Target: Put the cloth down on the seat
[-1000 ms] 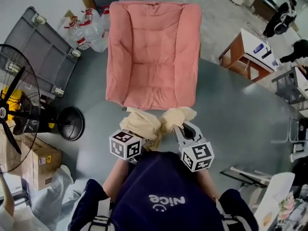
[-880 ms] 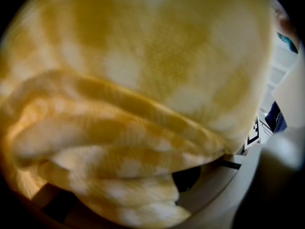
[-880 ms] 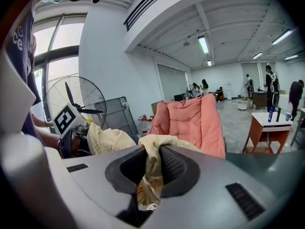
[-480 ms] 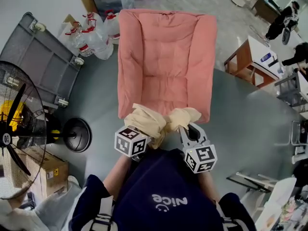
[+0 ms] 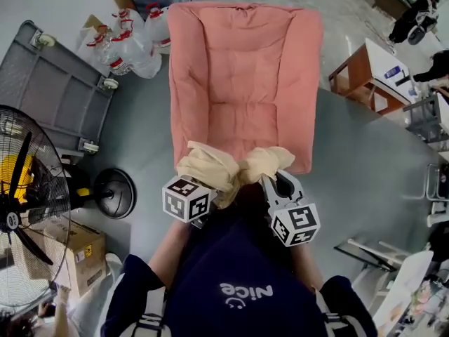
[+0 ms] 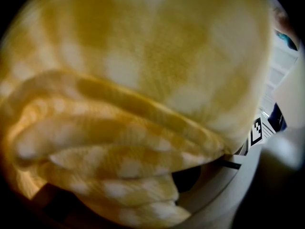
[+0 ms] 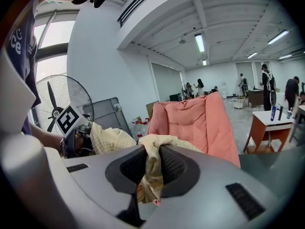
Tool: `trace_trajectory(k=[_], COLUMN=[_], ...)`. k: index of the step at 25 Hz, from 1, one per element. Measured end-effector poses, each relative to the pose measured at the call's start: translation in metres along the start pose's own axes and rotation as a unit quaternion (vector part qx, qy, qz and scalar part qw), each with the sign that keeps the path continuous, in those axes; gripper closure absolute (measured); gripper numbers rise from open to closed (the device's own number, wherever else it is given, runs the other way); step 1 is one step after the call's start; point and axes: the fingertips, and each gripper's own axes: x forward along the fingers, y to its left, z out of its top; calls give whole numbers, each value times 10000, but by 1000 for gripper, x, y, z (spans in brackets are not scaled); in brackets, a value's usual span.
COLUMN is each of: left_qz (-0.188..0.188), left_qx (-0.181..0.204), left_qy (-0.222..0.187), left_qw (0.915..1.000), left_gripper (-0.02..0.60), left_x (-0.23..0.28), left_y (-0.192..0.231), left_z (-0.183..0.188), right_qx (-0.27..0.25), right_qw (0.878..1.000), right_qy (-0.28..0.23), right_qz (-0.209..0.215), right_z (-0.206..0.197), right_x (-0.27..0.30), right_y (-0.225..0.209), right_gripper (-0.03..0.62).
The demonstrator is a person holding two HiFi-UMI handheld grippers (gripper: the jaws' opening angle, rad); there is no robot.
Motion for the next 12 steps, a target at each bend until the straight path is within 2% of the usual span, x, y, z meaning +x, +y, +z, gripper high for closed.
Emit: trace_trajectory(k=[6, 12], left_qz=[101, 282], left_qx=[-17, -119], left_qy=[27, 105], left_qw=[9999, 9995], left_gripper=[554, 554], left_x=[27, 77], left_y=[13, 25], left_z=[24, 52], right_qx=[17, -112], right_qw=[9999, 9989], right_qy=[61, 199], right_qz=[126, 401], right_z=[16, 39], right_x=[24, 57], right_y=[-32, -76], right_gripper=[520, 520])
